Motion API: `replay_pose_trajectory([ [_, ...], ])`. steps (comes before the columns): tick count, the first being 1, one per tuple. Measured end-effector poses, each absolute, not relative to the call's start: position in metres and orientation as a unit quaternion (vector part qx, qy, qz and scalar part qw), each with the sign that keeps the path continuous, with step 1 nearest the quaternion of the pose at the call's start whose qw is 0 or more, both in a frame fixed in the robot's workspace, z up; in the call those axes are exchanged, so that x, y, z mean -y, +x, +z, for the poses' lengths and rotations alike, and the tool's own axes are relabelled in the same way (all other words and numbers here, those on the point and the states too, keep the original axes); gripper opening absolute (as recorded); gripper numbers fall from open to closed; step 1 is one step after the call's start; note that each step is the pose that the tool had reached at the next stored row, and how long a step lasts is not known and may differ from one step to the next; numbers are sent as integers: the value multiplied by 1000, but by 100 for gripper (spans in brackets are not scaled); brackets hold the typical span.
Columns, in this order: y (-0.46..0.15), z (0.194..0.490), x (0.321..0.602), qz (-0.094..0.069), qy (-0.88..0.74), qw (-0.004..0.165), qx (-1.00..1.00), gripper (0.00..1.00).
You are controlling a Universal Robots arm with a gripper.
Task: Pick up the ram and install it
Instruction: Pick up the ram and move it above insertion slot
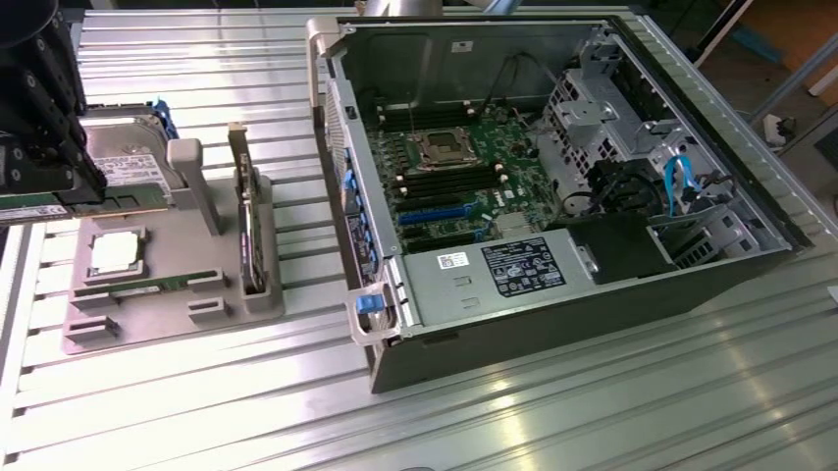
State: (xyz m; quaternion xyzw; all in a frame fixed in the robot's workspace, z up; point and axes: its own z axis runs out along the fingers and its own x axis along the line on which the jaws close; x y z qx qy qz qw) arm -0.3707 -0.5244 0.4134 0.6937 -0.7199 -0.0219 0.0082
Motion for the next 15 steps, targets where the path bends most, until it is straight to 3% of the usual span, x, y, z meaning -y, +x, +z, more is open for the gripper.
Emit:
replay_pose_trajectory([
  [15, -348, 413, 524, -22, 694, 8, 720, 12],
])
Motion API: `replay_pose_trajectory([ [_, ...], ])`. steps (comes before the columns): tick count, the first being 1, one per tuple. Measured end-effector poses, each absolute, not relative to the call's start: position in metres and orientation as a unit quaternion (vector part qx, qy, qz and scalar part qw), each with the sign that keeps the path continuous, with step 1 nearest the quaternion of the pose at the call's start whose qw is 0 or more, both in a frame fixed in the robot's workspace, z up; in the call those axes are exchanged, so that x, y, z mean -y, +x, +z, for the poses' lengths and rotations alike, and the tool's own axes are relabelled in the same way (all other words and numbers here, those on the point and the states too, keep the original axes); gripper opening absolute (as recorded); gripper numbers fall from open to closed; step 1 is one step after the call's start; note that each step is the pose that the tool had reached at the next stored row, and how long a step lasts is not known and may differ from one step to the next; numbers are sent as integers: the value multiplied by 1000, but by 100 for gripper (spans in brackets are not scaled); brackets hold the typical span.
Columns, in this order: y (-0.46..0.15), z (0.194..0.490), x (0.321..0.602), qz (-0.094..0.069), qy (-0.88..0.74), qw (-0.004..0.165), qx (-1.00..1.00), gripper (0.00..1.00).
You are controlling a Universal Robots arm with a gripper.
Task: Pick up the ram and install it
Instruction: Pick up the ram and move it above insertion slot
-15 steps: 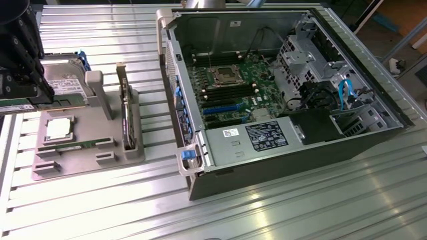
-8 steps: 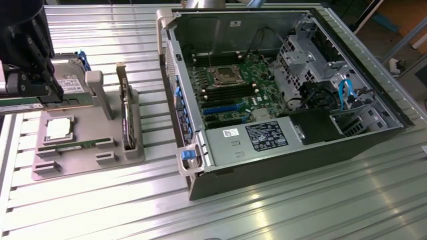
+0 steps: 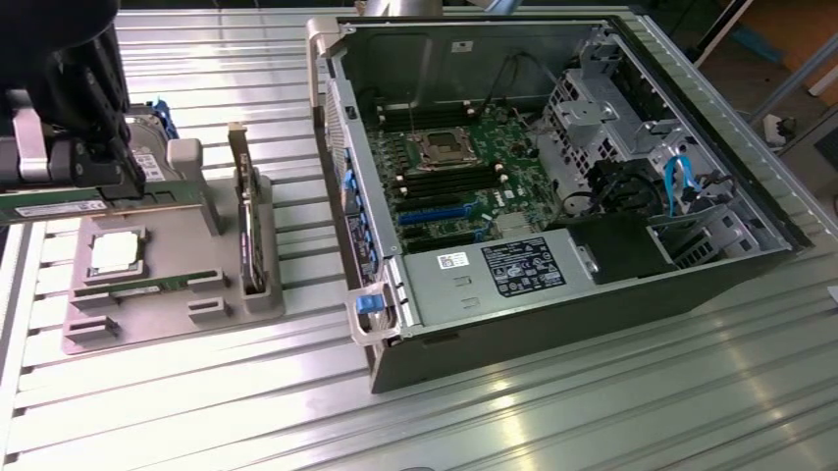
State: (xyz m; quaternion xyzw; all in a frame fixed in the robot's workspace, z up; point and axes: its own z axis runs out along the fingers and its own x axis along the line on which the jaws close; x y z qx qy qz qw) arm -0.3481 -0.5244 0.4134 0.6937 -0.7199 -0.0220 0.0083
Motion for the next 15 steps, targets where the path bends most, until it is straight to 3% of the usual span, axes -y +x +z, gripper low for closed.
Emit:
replay_pose_trajectory([
  [15, -323, 413, 524, -22, 694, 8, 720, 12],
])
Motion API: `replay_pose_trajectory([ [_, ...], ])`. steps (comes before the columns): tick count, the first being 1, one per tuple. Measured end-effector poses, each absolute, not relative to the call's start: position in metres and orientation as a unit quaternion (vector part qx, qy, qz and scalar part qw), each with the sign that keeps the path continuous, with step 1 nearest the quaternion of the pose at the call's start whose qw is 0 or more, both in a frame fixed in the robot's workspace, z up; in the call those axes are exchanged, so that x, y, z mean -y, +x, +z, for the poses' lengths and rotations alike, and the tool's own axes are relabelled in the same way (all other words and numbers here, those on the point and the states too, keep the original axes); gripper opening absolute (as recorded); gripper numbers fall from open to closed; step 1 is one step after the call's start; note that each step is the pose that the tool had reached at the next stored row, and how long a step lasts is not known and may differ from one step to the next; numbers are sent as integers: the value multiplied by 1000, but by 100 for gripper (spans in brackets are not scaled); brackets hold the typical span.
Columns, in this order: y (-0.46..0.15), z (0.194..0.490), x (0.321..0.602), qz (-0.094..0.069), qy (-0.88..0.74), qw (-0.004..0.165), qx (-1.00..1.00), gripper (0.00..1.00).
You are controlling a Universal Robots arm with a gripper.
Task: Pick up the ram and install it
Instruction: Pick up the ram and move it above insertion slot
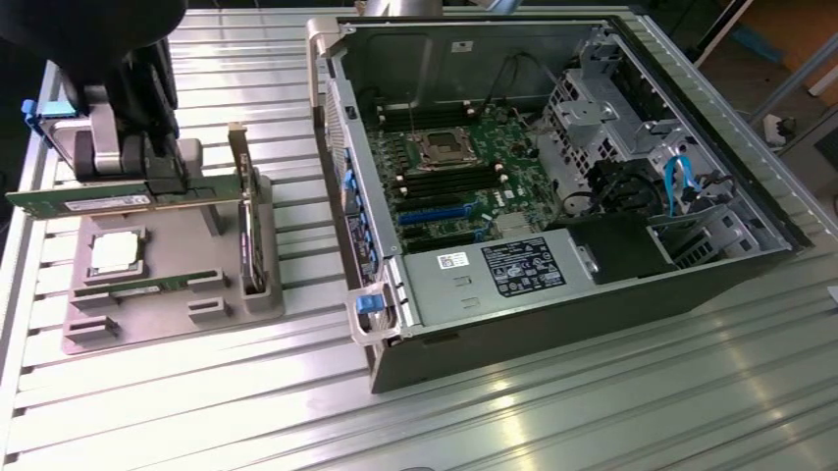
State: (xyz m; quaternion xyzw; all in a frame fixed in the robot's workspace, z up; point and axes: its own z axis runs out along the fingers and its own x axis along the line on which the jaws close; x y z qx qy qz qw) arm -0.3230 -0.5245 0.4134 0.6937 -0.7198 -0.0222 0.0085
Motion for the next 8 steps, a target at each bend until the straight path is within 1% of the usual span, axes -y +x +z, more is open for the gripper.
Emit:
replay_pose_trajectory([
  [8, -309, 413, 524, -22, 694, 9, 720, 12],
])
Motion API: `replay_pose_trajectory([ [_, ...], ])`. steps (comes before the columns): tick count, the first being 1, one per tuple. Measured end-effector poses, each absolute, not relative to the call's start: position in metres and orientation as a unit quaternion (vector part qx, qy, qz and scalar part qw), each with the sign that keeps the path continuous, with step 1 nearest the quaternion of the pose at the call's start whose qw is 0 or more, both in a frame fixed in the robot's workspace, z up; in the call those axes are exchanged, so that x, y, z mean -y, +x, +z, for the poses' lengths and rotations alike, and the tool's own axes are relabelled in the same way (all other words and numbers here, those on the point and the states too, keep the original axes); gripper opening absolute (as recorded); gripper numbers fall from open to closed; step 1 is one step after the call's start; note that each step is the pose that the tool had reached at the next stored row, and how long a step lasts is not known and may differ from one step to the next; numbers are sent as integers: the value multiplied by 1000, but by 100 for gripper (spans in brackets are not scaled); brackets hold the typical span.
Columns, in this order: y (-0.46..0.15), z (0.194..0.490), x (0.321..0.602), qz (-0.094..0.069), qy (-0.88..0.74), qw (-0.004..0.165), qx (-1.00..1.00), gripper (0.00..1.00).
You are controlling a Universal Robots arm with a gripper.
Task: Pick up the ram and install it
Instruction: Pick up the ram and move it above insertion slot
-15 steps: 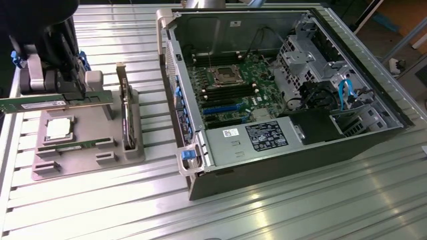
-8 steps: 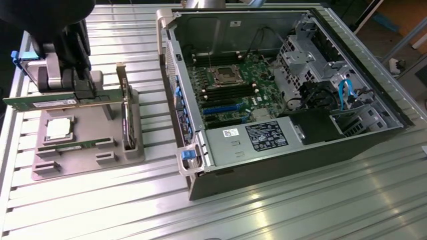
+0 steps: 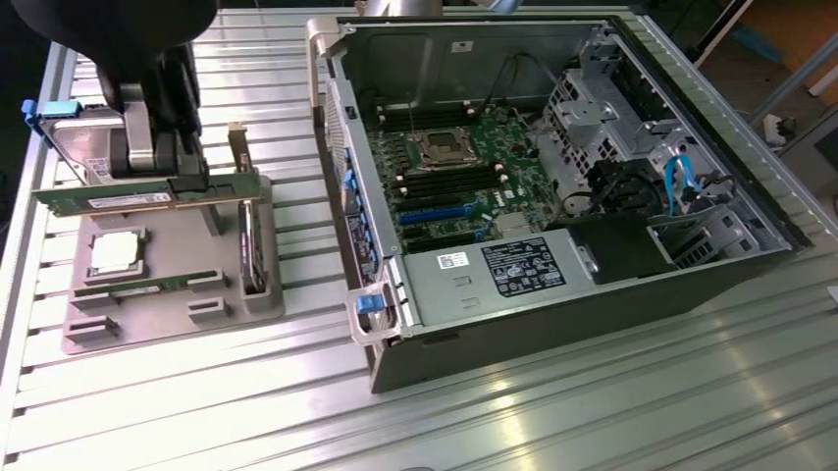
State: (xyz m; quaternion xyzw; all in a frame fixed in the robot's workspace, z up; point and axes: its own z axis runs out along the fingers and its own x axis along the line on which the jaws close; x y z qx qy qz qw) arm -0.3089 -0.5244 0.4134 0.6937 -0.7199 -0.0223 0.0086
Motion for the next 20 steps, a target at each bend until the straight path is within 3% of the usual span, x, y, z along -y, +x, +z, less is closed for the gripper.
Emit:
replay_pose_trajectory([
  [3, -304, 413, 524, -22, 694, 9, 720, 12],
  [10, -204, 413, 524, -24, 694, 11, 720, 12],
  [20, -180, 413, 524, -25, 694, 11, 720, 12],
])
